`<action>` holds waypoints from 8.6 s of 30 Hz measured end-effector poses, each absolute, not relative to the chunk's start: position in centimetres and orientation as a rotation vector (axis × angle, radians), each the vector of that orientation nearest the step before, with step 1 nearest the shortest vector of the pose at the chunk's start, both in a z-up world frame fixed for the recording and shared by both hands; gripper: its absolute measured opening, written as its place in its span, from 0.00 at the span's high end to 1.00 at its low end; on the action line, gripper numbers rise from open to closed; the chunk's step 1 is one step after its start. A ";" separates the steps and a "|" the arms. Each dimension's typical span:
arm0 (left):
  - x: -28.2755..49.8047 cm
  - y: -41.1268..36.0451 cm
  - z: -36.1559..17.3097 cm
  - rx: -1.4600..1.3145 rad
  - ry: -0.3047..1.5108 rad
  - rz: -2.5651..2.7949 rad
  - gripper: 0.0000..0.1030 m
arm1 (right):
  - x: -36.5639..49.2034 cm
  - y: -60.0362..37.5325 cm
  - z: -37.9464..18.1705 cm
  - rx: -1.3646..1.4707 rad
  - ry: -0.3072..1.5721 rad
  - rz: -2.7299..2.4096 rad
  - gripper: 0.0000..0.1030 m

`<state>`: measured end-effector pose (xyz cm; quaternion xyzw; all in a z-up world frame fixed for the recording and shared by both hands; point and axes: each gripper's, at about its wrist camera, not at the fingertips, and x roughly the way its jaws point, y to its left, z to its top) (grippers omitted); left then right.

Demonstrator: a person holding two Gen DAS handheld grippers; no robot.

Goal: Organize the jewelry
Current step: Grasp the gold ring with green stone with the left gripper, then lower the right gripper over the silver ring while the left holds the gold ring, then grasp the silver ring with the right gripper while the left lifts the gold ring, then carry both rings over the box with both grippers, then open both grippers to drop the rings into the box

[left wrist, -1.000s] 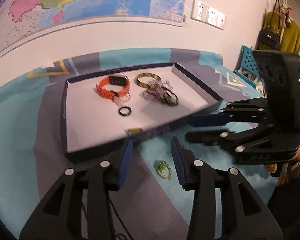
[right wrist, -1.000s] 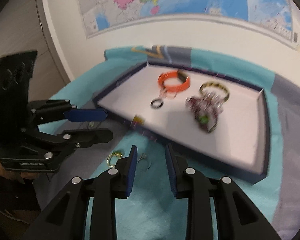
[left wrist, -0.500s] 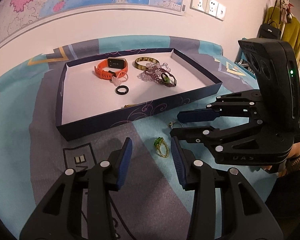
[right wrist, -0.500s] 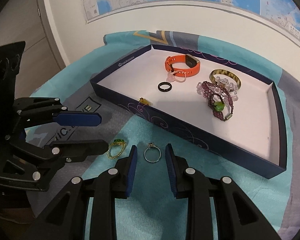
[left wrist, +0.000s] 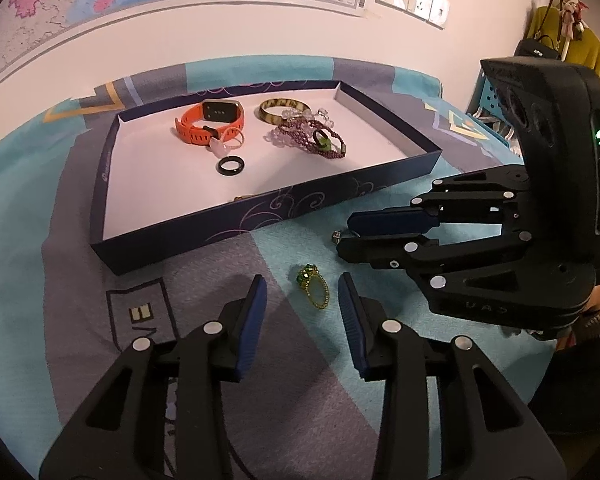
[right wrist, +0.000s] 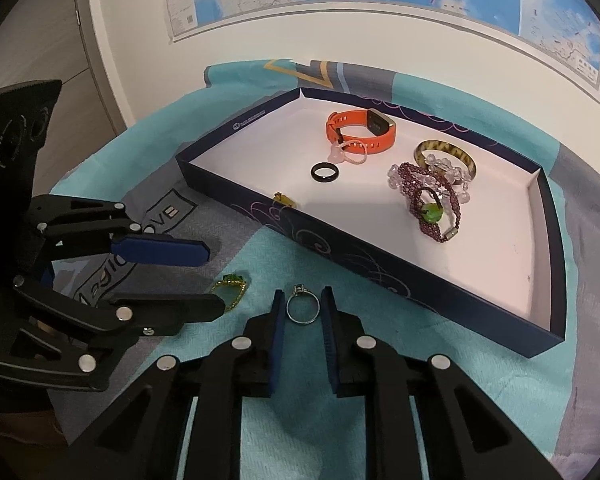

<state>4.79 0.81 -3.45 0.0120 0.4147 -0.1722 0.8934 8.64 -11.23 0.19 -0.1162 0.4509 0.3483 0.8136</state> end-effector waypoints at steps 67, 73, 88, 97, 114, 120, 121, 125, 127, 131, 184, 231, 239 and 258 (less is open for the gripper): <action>5.7 0.8 0.9 -0.043 0.733 -0.330 0.90 | 9.1 -15.5 3.8 -0.062 0.875 0.715 0.84; 5.9 0.9 1.3 -0.045 0.723 -0.325 0.90 | 9.2 -15.5 4.0 -0.064 0.868 0.714 0.84; 7.1 1.0 2.0 -0.043 0.701 -0.312 0.90 | 10.4 -15.0 4.5 -0.077 0.841 0.711 0.84; 7.9 0.9 2.0 -0.038 0.704 -0.303 0.90 | 11.1 -14.9 4.4 -0.078 0.843 0.701 0.84; 9.0 0.8 1.9 -0.035 0.708 -0.294 0.90 | 12.5 -14.8 4.2 -0.076 0.846 0.688 0.84; 9.6 0.8 1.6 -0.034 0.714 -0.290 0.90 | 12.9 -14.7 3.9 -0.078 0.852 0.685 0.84; 9.6 0.7 1.5 -0.034 0.715 -0.290 0.90 | 12.9 -14.7 3.9 -0.077 0.853 0.686 0.84; 9.7 0.7 1.4 -0.034 0.717 -0.289 0.90 | 13.0 -14.6 3.8 -0.078 0.856 0.686 0.84; 9.8 0.7 1.3 -0.036 0.718 -0.289 0.90 | 13.1 -14.6 3.8 -0.079 0.858 0.686 0.84; 9.8 0.7 1.3 -0.037 0.719 -0.288 0.90 | 13.2 -14.6 3.8 -0.080 0.859 0.686 0.84; 12.3 1.1 -0.3 -0.049 0.764 -0.252 0.90 | 14.6 -13.8 2.5 -0.091 0.888 0.658 0.84; 14.0 0.8 -2.0 -0.060 0.821 -0.252 0.90 | 15.5 -12.9 1.2 -0.123 0.928 0.633 0.84; 14.3 0.8 -2.5 -0.067 0.839 -0.258 0.90 | 15.4 -12.6 0.9 -0.139 0.930 0.633 0.84; 12.6 0.4 -1.2 -0.040 0.775 -0.254 0.46 | 14.3 -13.6 1.5 -0.108 0.911 0.613 0.69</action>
